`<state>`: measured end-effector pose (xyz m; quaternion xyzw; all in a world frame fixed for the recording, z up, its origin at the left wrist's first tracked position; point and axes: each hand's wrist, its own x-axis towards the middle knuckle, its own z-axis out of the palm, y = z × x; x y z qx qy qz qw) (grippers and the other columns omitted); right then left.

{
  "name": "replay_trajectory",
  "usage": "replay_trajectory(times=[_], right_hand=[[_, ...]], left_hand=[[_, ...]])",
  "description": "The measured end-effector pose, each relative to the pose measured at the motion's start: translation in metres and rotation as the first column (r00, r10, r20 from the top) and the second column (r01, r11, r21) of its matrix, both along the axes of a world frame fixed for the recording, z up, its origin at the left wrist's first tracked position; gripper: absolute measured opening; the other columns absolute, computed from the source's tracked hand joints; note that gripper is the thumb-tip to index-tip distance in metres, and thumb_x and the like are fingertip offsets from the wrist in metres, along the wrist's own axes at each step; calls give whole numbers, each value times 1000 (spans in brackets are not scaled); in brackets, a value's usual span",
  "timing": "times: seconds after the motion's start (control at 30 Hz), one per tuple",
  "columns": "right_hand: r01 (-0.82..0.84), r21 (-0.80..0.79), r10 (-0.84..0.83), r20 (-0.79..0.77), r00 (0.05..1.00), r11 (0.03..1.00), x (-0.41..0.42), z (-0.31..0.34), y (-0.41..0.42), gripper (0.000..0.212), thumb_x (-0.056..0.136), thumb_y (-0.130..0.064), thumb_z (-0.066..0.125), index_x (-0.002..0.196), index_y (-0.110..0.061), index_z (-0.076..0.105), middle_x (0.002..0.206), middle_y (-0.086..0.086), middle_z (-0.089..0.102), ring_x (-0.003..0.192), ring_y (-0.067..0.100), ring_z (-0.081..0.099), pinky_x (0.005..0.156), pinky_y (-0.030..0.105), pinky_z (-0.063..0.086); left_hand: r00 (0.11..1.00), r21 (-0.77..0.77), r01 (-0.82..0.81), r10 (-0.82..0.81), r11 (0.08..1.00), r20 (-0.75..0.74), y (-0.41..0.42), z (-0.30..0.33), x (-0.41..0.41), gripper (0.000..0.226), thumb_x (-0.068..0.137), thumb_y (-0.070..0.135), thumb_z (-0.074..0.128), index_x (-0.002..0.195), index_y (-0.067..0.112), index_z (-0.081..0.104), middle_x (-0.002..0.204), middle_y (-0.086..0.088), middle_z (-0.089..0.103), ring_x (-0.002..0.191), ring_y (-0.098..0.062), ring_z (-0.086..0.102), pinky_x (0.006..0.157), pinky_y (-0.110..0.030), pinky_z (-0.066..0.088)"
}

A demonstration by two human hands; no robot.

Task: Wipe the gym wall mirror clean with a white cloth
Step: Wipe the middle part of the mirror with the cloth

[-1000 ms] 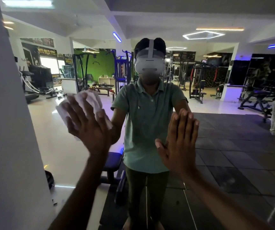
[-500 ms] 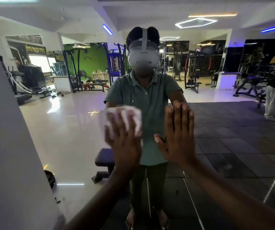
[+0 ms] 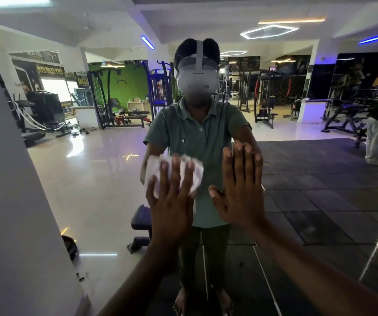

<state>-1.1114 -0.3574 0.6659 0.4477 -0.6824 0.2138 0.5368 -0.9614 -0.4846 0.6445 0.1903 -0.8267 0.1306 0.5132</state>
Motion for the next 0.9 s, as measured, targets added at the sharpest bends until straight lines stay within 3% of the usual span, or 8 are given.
replay_trajectory(times=[0.1,0.17,0.33,0.47,0.6,0.7,0.8,0.9], right_hand=[[9,5,-9,9,1000,1000,0,-1,0,94,101,-53,50,167,-2,7,172,29,10,161,46,8,130,62,10],[11,10,-11,15,1000,1000,1,-2,1,94,102,-53,50,167,-2,7,173,28,8,161,45,7,130,61,8],[16,26,-17,55,998,1000,6,-5,3,97,101,-54,56,166,-1,9,173,28,5,162,45,5,130,62,9],[9,33,-11,69,998,999,7,-18,2,97,101,-57,52,167,-1,7,172,30,10,161,46,6,129,64,10],[-19,52,14,91,996,998,6,-33,4,95,103,-58,45,168,-4,3,173,27,8,162,43,5,130,62,9],[-26,43,22,97,995,999,5,-38,4,91,103,-55,46,167,-3,7,174,26,6,162,42,5,130,61,8],[-43,44,37,119,992,998,7,-39,5,90,103,-51,47,167,-2,7,174,26,9,162,43,6,129,63,12],[-40,34,36,128,991,999,9,-41,5,87,104,-50,46,167,-1,9,173,27,12,162,44,8,128,65,15]], left_hand=[[996,69,-8,14,998,-87,-1,35,-9,60,112,42,27,167,19,23,175,-13,9,162,-37,10,127,-57,16],[994,79,-14,22,997,-108,-1,14,-9,62,111,41,30,168,20,19,176,-12,3,162,-38,10,127,-57,16],[1000,112,-7,7,994,-1,8,-46,4,69,106,40,37,168,20,14,176,-14,2,161,-41,10,120,-65,25],[999,89,52,-52,995,-1,15,9,-5,67,105,43,32,166,18,26,174,-19,11,161,-43,10,123,-63,19],[1000,-24,23,-23,999,-7,8,66,-15,62,109,41,32,168,21,24,175,-15,10,162,-38,7,126,-61,15],[1000,-42,25,-24,999,15,3,37,-15,66,107,40,39,168,21,22,175,-15,8,162,-38,7,128,-59,11],[989,-86,17,-5,996,145,-2,-24,4,74,103,38,53,168,25,19,176,-12,8,163,-35,8,127,-58,13],[984,-76,-7,20,997,180,-7,-26,18,71,104,42,51,167,27,21,176,-11,10,162,-35,11,126,-57,17]])
